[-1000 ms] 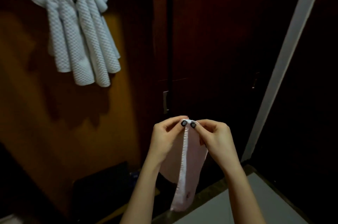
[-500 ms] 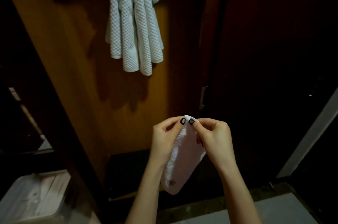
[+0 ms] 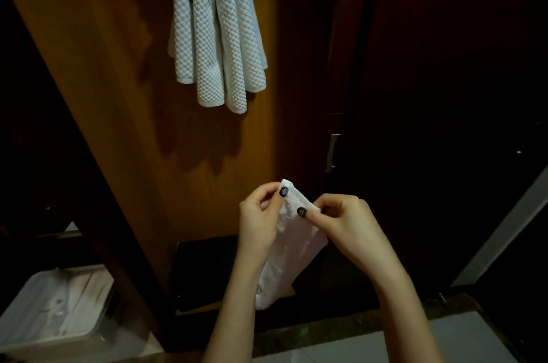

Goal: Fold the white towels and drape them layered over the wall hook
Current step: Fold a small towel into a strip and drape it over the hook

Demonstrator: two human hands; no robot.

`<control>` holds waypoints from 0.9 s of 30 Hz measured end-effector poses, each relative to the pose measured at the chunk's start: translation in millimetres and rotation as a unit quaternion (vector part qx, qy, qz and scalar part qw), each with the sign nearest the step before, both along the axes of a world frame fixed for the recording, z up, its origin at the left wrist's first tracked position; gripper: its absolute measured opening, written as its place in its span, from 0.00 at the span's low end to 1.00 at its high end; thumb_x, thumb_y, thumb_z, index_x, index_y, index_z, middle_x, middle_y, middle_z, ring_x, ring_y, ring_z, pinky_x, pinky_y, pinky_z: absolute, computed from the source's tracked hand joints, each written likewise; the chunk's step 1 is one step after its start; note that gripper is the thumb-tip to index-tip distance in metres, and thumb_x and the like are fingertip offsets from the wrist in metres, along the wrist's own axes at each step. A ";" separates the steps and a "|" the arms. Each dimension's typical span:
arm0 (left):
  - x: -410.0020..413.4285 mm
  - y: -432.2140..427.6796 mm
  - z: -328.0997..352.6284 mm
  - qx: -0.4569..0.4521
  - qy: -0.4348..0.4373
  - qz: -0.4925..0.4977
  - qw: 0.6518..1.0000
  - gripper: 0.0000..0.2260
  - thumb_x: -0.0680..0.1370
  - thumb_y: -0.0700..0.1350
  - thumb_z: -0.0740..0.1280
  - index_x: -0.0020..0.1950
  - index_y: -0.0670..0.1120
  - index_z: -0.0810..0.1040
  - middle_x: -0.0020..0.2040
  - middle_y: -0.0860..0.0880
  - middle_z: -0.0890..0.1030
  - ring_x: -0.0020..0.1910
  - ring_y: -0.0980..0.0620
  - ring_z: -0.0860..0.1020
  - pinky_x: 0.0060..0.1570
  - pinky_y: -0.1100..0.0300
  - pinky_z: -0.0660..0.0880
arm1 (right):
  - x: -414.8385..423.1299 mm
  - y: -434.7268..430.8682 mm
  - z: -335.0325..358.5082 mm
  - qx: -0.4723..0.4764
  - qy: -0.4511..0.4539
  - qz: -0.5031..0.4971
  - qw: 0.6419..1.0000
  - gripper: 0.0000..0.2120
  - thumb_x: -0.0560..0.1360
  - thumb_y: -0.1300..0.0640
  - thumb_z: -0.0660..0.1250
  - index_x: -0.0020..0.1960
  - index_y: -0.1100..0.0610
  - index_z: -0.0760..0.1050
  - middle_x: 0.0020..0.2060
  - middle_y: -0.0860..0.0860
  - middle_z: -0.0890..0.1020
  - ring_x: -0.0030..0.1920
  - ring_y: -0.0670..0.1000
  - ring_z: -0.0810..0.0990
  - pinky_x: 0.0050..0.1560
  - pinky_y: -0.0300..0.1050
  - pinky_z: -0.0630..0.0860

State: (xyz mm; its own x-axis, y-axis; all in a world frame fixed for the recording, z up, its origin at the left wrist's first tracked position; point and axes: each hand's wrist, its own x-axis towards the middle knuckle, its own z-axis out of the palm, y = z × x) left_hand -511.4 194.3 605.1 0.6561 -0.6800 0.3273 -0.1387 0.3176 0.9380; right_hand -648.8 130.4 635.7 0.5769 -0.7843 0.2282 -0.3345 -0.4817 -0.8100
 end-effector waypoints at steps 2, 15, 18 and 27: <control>0.9 -6.7 -1.3 0.006 -0.018 0.022 1.000 0.04 0.79 0.43 0.67 0.48 0.52 0.80 0.41 0.63 0.83 0.42 0.64 0.82 0.38 0.72 0.76 | -9.8 -6.2 -1.0 -0.005 0.045 0.037 0.998 0.09 0.72 0.44 0.71 0.37 0.46 0.78 0.28 0.47 0.80 0.25 0.42 0.73 0.24 0.35 0.64; 9.2 -33.8 -17.2 0.083 -0.118 0.132 0.981 0.04 0.81 0.44 0.63 0.48 0.52 0.75 0.44 0.55 0.78 0.41 0.57 0.77 0.39 0.66 0.74 | -28.6 -40.1 -16.9 -0.056 0.055 0.037 0.996 0.15 0.73 0.44 0.71 0.35 0.51 0.72 0.40 0.48 0.73 0.39 0.44 0.73 0.39 0.40 0.69; 4.9 -36.1 -20.9 0.103 -0.171 0.142 0.969 0.04 0.82 0.44 0.62 0.48 0.52 0.73 0.42 0.55 0.75 0.37 0.57 0.73 0.36 0.67 0.71 | -30.5 -40.7 -20.2 -0.028 0.009 0.059 0.998 0.17 0.72 0.46 0.72 0.34 0.54 0.70 0.34 0.48 0.74 0.34 0.46 0.72 0.35 0.42 0.68; 3.5 -31.0 -6.2 0.052 -0.037 0.048 0.997 0.04 0.81 0.43 0.64 0.52 0.49 0.78 0.48 0.53 0.81 0.46 0.64 0.79 0.46 0.72 0.74 | -40.4 -42.5 -17.9 0.011 -0.012 0.067 0.998 0.06 0.72 0.52 0.74 0.39 0.46 0.78 0.35 0.45 0.80 0.35 0.42 0.77 0.35 0.36 0.72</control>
State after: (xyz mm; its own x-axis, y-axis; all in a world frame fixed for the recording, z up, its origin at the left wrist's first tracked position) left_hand -507.8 163.3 598.8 0.6961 -0.6486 0.3079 -0.2336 0.2010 0.9513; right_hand -689.2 88.0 617.8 0.6708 -0.7061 0.2265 -0.2493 -0.5025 -0.8279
